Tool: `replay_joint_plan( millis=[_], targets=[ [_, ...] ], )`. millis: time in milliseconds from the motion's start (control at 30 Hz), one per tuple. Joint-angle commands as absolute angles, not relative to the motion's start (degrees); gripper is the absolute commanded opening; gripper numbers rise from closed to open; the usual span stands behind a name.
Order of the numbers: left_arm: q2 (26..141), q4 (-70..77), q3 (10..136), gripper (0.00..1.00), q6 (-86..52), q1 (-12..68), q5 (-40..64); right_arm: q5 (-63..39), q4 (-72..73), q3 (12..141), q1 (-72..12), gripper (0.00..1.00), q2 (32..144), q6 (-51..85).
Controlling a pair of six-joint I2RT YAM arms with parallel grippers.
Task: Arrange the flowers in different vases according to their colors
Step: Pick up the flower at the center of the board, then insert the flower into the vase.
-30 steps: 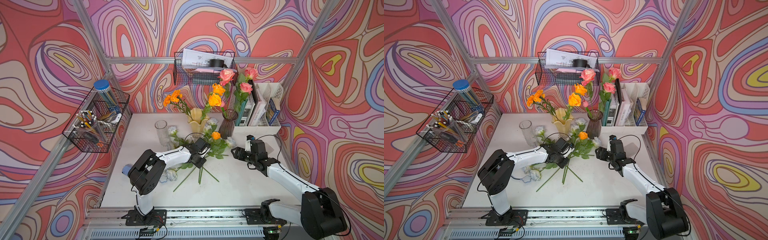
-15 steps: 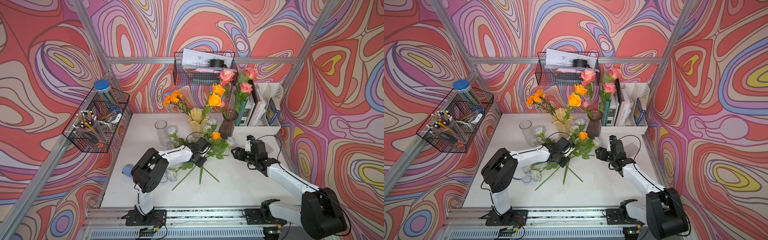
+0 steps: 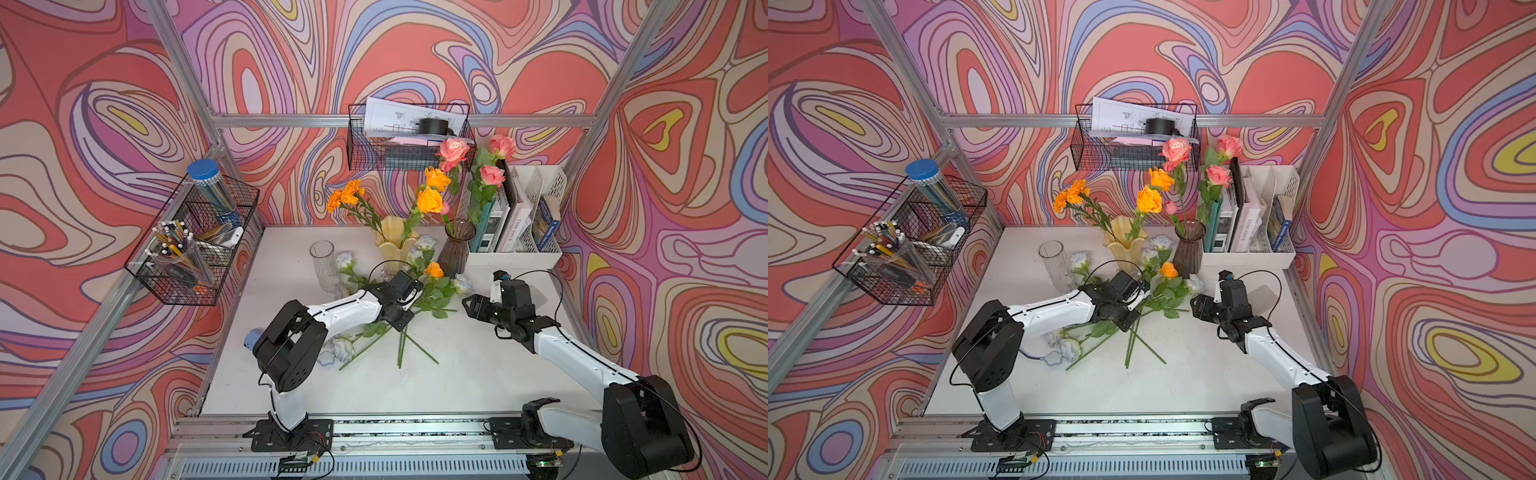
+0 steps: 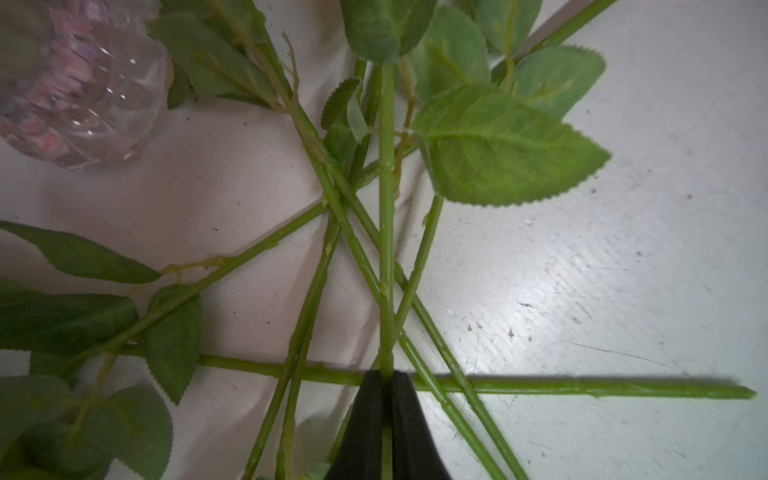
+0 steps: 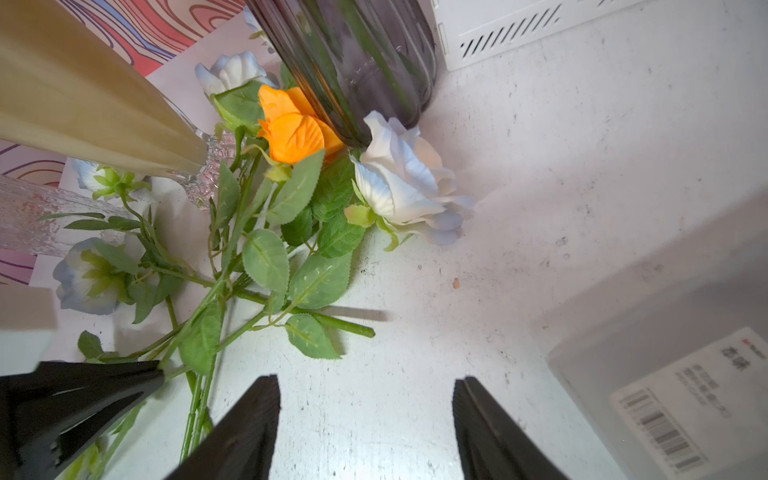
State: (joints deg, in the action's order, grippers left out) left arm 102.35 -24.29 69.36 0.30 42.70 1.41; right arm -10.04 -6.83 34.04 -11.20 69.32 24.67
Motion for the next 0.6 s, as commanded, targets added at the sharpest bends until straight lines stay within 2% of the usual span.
replay_joint_plan(
  millis=[0,200,367,567],
  targets=[
    [97.62,-23.24,70.07,0.02,1.87,42.99,3.99,-9.45,-6.24,33.75,-10.72,0.67,68.2,24.14],
    [92.34,-22.03,70.97,0.02,3.31,43.09,9.01,-9.52,-5.68,33.4,-10.64,0.67,68.29,24.37],
    [88.33,-20.25,72.42,0.02,5.57,43.14,17.11,-9.74,-5.7,33.31,-10.66,0.67,68.47,24.55],
    [81.47,-12.68,74.98,0.02,7.14,43.15,22.83,-9.49,-5.97,33.31,-10.63,0.67,68.42,24.22]
  ],
)
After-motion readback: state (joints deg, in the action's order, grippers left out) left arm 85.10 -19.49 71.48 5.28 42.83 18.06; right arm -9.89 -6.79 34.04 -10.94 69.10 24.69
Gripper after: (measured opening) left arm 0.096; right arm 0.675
